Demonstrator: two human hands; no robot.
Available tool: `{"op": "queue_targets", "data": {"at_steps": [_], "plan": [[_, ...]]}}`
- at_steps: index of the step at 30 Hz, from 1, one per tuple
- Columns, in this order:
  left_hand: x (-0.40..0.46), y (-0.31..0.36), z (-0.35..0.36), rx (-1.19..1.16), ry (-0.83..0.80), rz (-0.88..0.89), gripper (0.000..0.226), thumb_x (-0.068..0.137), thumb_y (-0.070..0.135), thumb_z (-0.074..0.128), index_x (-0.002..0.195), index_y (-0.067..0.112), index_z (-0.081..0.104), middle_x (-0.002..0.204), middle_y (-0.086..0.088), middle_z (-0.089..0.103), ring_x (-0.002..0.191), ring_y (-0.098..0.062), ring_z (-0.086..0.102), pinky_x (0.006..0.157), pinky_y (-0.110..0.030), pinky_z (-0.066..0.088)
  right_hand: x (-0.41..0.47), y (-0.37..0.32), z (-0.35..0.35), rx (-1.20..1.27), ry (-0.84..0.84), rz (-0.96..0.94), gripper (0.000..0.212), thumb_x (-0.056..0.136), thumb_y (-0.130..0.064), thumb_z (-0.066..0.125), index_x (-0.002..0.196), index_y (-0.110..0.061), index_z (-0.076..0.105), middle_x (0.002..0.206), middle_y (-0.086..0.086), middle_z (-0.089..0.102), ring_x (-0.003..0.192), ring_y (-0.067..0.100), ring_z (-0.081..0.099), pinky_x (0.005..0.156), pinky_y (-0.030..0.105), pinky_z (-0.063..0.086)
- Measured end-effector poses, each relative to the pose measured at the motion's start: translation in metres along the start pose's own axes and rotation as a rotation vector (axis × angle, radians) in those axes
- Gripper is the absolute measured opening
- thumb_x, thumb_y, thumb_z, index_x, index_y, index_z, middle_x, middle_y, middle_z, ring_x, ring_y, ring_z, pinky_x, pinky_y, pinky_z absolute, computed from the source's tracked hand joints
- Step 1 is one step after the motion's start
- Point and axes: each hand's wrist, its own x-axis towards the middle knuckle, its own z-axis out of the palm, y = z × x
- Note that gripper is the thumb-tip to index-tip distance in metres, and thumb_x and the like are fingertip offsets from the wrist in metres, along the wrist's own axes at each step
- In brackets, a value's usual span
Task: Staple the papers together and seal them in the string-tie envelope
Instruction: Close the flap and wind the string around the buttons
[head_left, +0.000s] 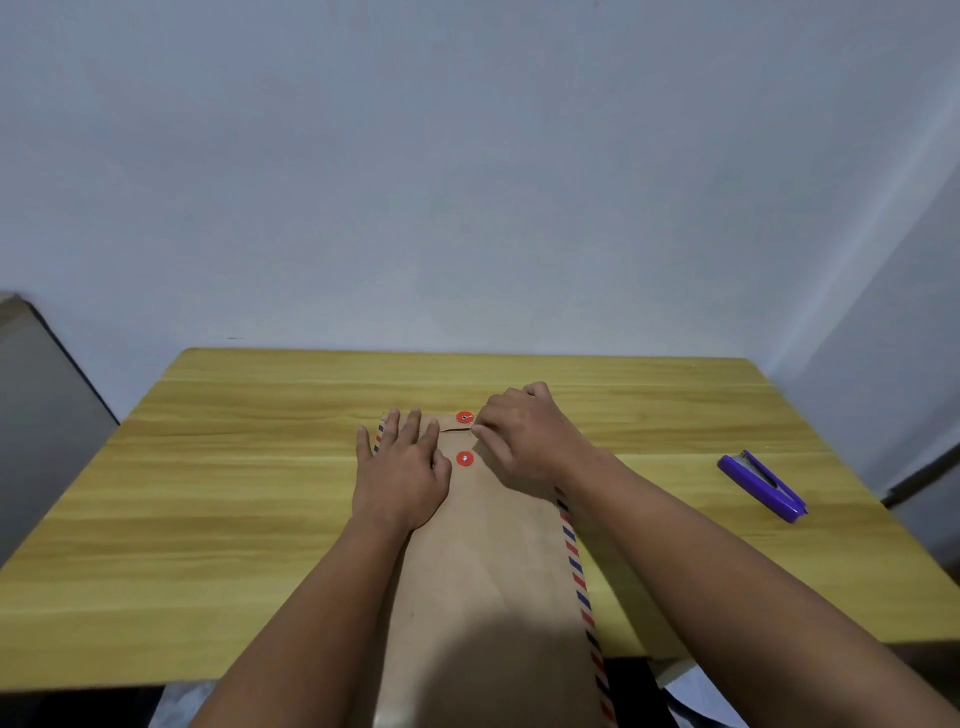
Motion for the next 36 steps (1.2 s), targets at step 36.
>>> {"op": "queue_targets", "data": {"at_steps": [36], "plan": [[-0.002, 0.001, -0.003, -0.041, 0.018, -0.010, 0.056, 0.100, 0.040, 0.031, 0.154, 0.027, 0.041, 0.167, -0.002, 0.029, 0.158, -0.027, 0.013, 0.123, -0.060, 0.011, 0.032, -0.011, -0.001, 0.342, 0.065, 0.351, 0.010, 0.087, -0.034, 0.062, 0.093, -0.031, 0.069, 0.092, -0.017, 0.069, 0.098, 0.007, 0.060, 0.095, 0.040, 0.031]]}}
